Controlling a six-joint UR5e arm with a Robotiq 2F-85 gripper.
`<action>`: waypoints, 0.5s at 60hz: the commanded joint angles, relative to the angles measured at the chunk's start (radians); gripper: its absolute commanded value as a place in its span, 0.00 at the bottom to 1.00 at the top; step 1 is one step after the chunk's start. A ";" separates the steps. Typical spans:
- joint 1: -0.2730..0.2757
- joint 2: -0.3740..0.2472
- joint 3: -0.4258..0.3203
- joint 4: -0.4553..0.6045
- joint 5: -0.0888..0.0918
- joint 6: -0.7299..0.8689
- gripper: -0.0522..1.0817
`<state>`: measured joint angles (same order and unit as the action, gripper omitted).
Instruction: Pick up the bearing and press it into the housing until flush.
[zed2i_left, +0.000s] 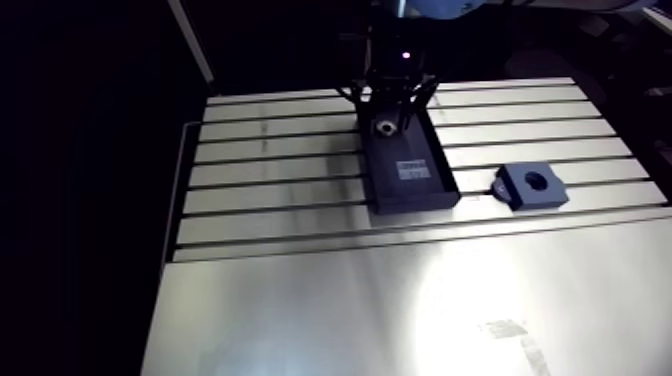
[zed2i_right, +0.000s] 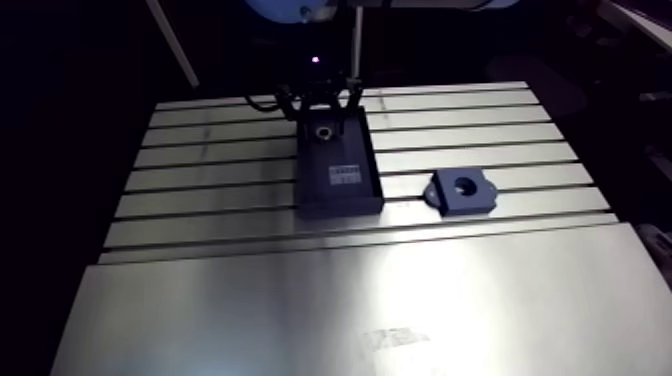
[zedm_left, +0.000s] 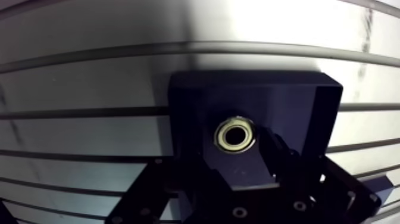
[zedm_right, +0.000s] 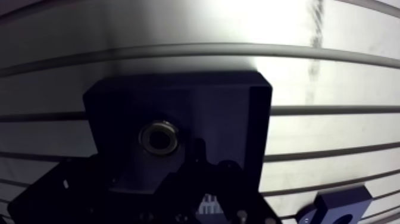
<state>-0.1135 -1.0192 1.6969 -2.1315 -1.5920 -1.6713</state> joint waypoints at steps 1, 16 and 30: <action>0.000 0.000 -0.001 0.000 -0.001 0.000 0.40; 0.000 0.000 -0.001 -0.001 -0.002 -0.001 0.40; 0.001 0.000 -0.001 -0.014 -0.003 -0.001 0.43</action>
<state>-0.1135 -1.0191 1.6959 -2.1426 -1.5945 -1.6727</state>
